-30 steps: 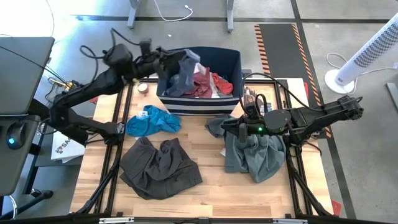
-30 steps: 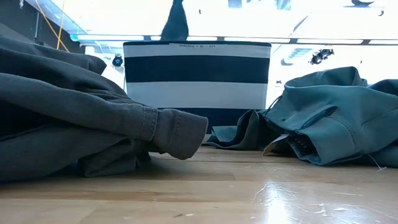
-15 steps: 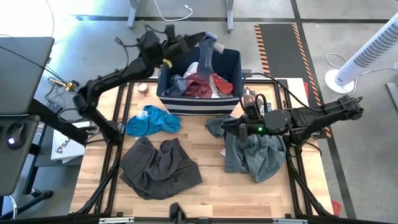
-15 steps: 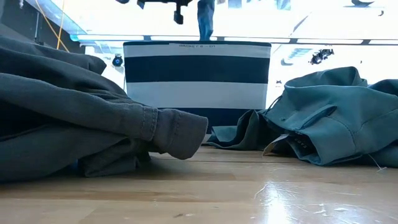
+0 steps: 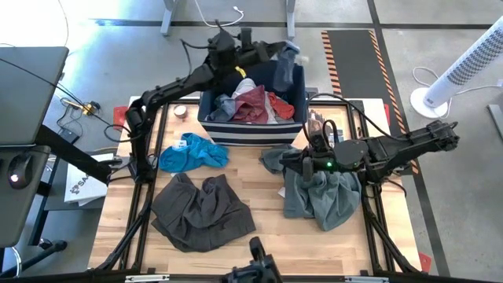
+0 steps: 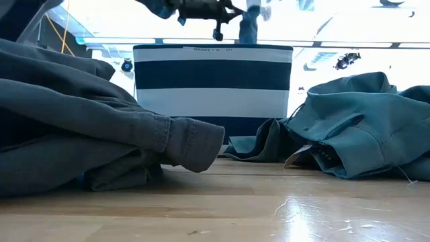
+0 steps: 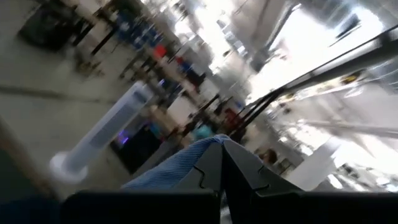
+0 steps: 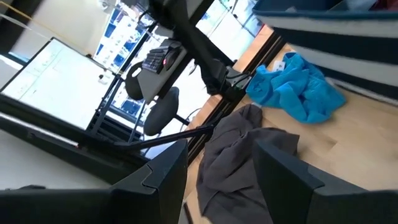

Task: Sort clothes
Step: Put the light blue towel into the blue laundry bin

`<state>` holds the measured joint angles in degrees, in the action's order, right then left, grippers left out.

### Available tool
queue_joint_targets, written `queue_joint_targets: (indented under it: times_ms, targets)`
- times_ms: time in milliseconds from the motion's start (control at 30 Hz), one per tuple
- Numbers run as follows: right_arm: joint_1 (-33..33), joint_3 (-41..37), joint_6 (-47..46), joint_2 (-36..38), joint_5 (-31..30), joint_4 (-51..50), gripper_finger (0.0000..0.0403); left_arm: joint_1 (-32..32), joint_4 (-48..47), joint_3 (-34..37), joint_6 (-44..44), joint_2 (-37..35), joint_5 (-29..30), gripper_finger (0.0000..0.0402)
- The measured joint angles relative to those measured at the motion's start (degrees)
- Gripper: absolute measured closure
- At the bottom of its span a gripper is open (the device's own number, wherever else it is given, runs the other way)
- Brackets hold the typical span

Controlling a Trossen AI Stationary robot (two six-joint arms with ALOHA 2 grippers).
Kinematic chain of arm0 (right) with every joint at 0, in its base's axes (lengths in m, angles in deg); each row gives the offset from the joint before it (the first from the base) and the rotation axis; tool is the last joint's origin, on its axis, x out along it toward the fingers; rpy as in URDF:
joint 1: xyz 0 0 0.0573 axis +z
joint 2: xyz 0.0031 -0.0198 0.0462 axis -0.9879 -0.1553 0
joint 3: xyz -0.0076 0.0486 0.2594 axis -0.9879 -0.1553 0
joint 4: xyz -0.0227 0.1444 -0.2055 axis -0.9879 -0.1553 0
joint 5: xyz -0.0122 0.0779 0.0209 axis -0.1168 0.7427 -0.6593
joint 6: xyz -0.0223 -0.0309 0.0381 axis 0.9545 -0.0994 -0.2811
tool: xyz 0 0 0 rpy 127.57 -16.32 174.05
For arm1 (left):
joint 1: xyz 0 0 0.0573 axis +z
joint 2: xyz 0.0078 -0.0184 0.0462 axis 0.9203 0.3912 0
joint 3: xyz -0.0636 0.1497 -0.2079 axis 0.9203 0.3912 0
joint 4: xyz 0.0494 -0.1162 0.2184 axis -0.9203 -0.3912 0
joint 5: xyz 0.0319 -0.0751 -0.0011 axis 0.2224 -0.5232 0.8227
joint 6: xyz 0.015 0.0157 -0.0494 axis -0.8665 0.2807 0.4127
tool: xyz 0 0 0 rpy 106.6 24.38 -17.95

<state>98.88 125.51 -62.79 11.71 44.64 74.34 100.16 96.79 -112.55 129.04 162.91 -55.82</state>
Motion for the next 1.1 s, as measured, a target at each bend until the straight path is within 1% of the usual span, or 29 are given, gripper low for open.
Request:
queue_joint_targets:
  times_ms: [67,200,267,400,500,633,767,867,967,1100]
  targets:
    - [1.06,0.01,-1.10,0.00,0.00,-0.02,0.0225,0.07,-2.96,0.05,-0.11,1.12,-0.05,0.0401]
    - [3.40,0.00,-1.56,0.00,-0.95,-0.02,0.0225,0.07,-8.45,0.08,-1.48,2.76,-2.63,0.0401]
    - [4.57,0.00,-2.04,0.00,-2.00,-0.02,0.0225,0.05,-12.43,0.08,-2.82,3.04,-3.01,0.0401]
    - [6.60,0.00,-3.26,0.00,-4.24,-0.02,0.0225,-0.02,-22.79,0.08,-10.38,2.75,0.28,0.0401]
    - [7.89,0.00,-4.09,0.00,-5.70,-0.04,0.0225,0.51,-30.05,0.08,-14.35,2.33,2.77,0.0401]
    - [8.77,0.00,-4.55,0.00,-6.63,-0.07,0.0225,1.47,-34.59,0.08,-15.56,2.29,1.40,0.0401]
    - [8.82,0.00,-4.58,0.00,-6.94,-0.07,0.0225,1.44,-34.53,0.08,-17.43,2.29,0.55,0.0397]
    - [8.82,0.00,-4.73,0.00,-7.94,-0.07,0.0225,0.93,-33.72,0.08,-17.51,2.29,-0.57,0.0374]
    - [8.82,0.00,-4.75,0.00,-8.07,-0.07,0.0225,0.81,-32.59,0.08,-16.21,2.29,-1.90,0.0335]
    - [8.82,0.00,-5.29,0.00,-8.07,-0.07,0.0225,0.92,-32.69,0.08,-15.03,2.29,1.36,0.0272]
